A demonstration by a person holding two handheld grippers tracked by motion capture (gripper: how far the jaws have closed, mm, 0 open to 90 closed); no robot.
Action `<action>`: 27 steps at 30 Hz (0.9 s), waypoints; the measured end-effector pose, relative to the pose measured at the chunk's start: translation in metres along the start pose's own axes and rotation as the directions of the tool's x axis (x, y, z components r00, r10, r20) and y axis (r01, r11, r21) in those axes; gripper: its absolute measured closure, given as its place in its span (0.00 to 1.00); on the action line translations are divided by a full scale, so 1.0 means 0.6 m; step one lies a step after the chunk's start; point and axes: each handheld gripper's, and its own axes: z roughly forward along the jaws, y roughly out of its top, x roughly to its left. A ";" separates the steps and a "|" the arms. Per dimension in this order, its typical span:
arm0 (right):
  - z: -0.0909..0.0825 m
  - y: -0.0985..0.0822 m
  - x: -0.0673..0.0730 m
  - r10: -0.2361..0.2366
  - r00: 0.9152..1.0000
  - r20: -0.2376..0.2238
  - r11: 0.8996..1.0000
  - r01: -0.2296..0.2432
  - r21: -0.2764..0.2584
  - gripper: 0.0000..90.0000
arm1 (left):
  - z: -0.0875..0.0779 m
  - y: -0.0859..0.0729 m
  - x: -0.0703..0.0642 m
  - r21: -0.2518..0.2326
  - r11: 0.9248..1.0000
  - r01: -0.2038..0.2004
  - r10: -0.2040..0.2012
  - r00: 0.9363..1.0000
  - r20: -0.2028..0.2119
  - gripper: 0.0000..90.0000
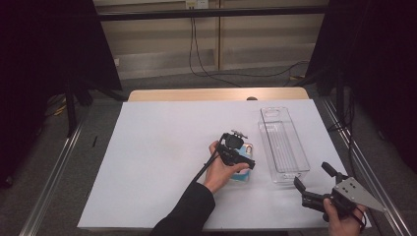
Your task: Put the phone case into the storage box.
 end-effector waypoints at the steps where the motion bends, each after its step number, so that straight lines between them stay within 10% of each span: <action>1: 0.000 0.000 0.000 0.000 1.000 0.000 1.000 0.000 0.001 0.00 | 0.002 0.000 -0.001 0.002 1.000 -0.001 0.001 1.000 -0.007 0.03; 8: 0.000 0.000 0.000 0.000 1.000 0.001 1.000 0.000 -0.001 0.00 | 0.015 -0.006 -0.024 0.017 0.995 -0.101 0.102 0.988 -0.118 0.00; 27: -0.001 0.000 0.000 0.000 1.000 0.002 1.000 0.000 0.000 0.00 | 0.010 -0.010 -0.013 0.018 0.990 -0.143 0.144 0.986 -0.082 0.01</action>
